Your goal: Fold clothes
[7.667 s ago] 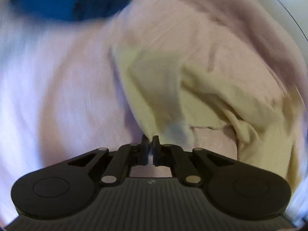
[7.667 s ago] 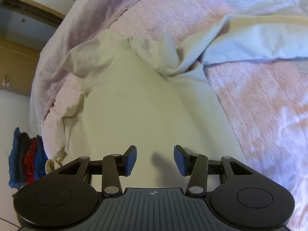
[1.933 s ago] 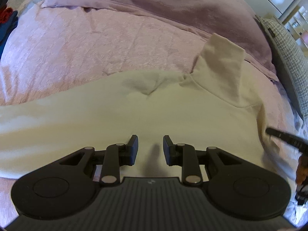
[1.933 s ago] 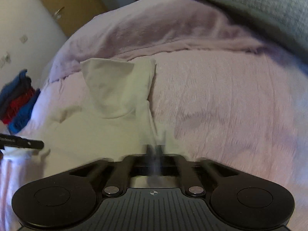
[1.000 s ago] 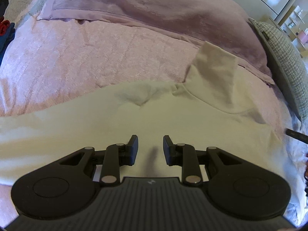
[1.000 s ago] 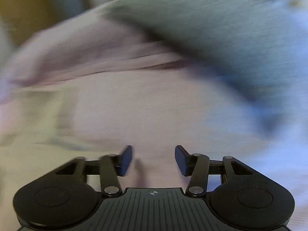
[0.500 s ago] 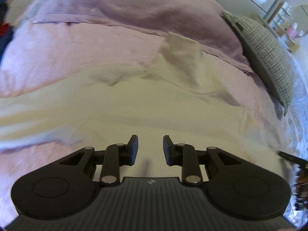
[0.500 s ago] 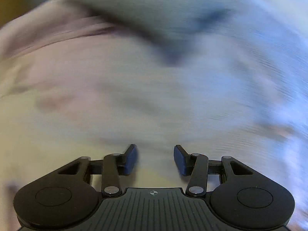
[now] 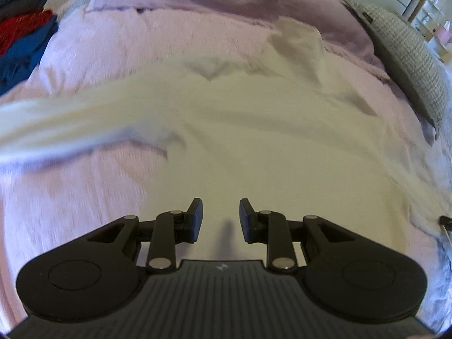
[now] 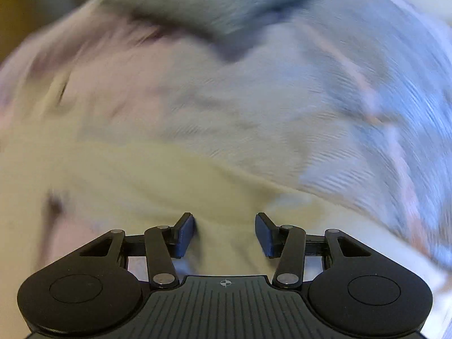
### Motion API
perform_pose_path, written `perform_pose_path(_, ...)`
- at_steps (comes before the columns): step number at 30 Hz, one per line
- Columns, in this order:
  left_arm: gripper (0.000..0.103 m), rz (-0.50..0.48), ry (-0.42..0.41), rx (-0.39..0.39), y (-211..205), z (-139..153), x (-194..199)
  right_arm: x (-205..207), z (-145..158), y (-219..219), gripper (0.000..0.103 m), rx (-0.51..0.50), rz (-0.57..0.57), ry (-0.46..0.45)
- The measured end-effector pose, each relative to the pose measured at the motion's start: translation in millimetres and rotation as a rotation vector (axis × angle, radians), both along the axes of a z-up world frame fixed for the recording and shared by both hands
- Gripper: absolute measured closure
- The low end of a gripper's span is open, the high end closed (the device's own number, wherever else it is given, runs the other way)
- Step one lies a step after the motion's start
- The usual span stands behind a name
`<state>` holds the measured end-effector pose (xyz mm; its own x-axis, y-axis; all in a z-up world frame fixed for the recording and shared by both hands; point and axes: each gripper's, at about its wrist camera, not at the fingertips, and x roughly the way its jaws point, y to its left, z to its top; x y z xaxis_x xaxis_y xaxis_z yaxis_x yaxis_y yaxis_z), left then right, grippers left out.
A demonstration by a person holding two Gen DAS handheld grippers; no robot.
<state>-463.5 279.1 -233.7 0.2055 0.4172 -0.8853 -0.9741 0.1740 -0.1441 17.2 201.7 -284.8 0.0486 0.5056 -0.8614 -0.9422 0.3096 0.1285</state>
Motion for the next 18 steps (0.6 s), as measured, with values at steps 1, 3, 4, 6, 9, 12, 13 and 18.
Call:
perform_pose_path(1,0.08,-0.013,-0.005,0.012,12.2,1.6,0.2,-4.4,10.0,6.0,0.056,0.019,-0.014,-0.018)
perform_pose_path(3,0.082,-0.055,-0.026,0.047,40.0,6.8,6.6,-25.0,28.1,27.3,0.056,0.092,0.043,-0.019)
perform_pose_path(4,0.082,-0.088,-0.046,0.069,54.2,10.5,14.0,-43.1,31.9,42.9,0.056,0.125,0.105,0.009)
perform_pose_path(6,0.086,-0.176,-0.088,0.113,82.9,14.0,33.2,-84.8,33.0,76.9,0.058,0.173,0.238,0.073)
perform_pose_path(9,0.101,-0.299,-0.114,0.153,122.2,8.4,63.7,-148.1,31.1,127.3,0.071,0.235,0.422,0.155)
perform_pose_path(12,0.1,-0.341,-0.128,0.145,155.0,-14.2,86.9,-205.5,11.3,171.2,0.071,0.244,0.496,0.158)
perform_pose_path(13,0.1,-0.341,-0.148,0.131,163.6,-22.7,91.3,-217.2,3.6,183.6,0.071,0.247,0.502,0.16)
perform_pose_path(18,0.097,-0.291,-0.105,0.162,212.1,-62.5,114.8,-245.5,-31.1,234.2,0.071,0.242,0.474,0.031)
